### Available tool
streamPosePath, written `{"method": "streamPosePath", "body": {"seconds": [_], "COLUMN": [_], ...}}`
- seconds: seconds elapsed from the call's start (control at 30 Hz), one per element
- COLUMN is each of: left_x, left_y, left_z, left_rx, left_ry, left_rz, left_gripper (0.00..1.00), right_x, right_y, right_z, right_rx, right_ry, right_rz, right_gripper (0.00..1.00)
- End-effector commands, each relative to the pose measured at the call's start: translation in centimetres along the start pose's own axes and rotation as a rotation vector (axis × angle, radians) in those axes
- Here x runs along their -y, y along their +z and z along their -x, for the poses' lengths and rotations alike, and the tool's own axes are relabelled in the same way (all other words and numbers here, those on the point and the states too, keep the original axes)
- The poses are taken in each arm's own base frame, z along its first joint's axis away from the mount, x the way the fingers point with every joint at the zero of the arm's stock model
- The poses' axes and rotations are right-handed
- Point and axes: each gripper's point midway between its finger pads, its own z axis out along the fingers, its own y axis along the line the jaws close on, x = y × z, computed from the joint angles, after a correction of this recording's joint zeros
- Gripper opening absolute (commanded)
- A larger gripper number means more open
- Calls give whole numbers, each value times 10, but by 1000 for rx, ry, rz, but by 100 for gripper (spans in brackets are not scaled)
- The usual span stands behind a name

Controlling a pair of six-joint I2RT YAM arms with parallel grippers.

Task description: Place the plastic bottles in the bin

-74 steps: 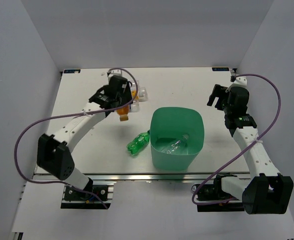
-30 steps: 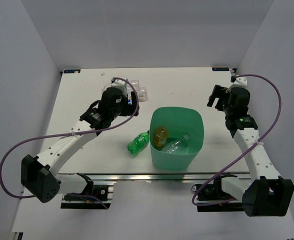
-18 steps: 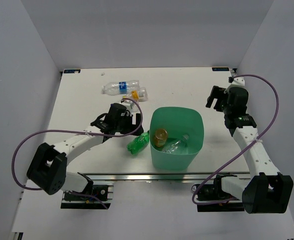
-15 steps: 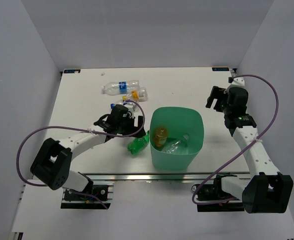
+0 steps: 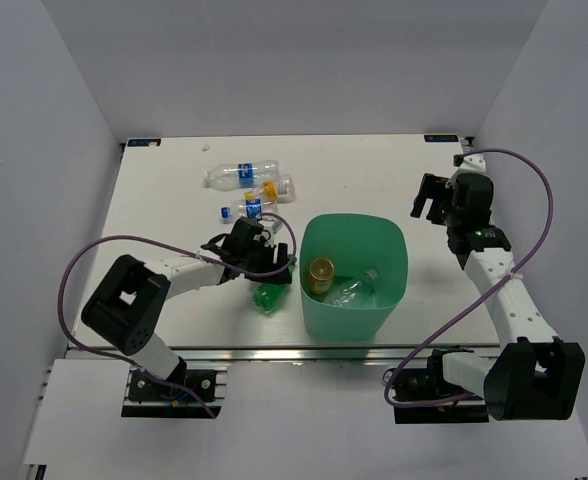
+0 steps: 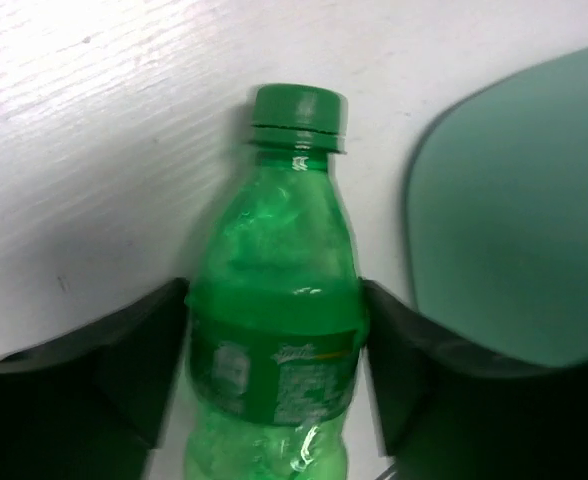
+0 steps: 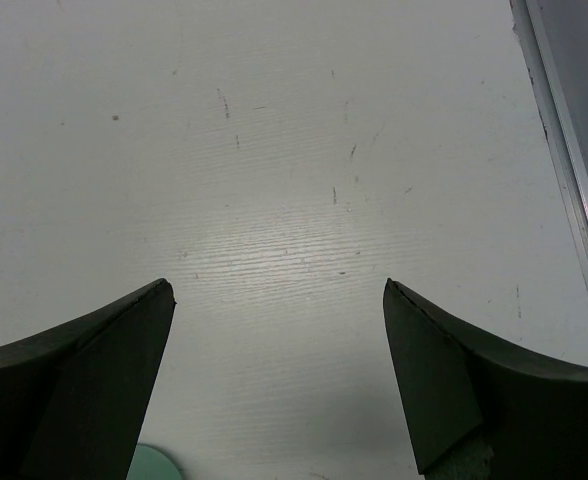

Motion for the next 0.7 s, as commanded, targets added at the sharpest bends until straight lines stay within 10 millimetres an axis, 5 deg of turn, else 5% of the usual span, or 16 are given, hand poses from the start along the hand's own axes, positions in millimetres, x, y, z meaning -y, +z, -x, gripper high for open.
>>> {"method": "streamPosePath", "body": {"seconds": [0.0, 0.07, 0.17, 0.2, 0.4, 0.5, 0.53, 0.6, 0.67], "left_x": [-12, -20, -23, -21, -20, 2, 22, 53, 113], "left_y": [0, -3, -15, -21, -87, -137, -160, -181, -191], "left_z": [-1, 6, 29, 51, 131, 191, 219, 242, 253], "left_rx": [-23, -20, 9, 58, 289, 454, 533, 596, 626], "left_ry": [-5, -15, -31, -31, -31, 1, 11, 66, 185], "left_rz": [81, 145, 224, 253, 432, 444, 398, 283, -5], "left_gripper": [72, 48, 31, 24, 15, 15, 15, 15, 14], "right_x": [-1, 1, 0, 1, -3, -5, -6, -9, -19], "right_y": [-3, -4, -4, -4, -5, -4, -4, -3, -5], "right_z": [25, 26, 26, 27, 27, 28, 28, 27, 26], "right_rx": [56, 58, 61, 62, 63, 66, 64, 60, 56], "right_ry": [0, -1, -1, 0, 3, 3, 2, -3, -17], "right_rz": [-6, -11, -9, -12, 7, 18, 23, 44, 101], "right_gripper": [89, 90, 89, 89, 89, 89, 89, 89, 89]}}
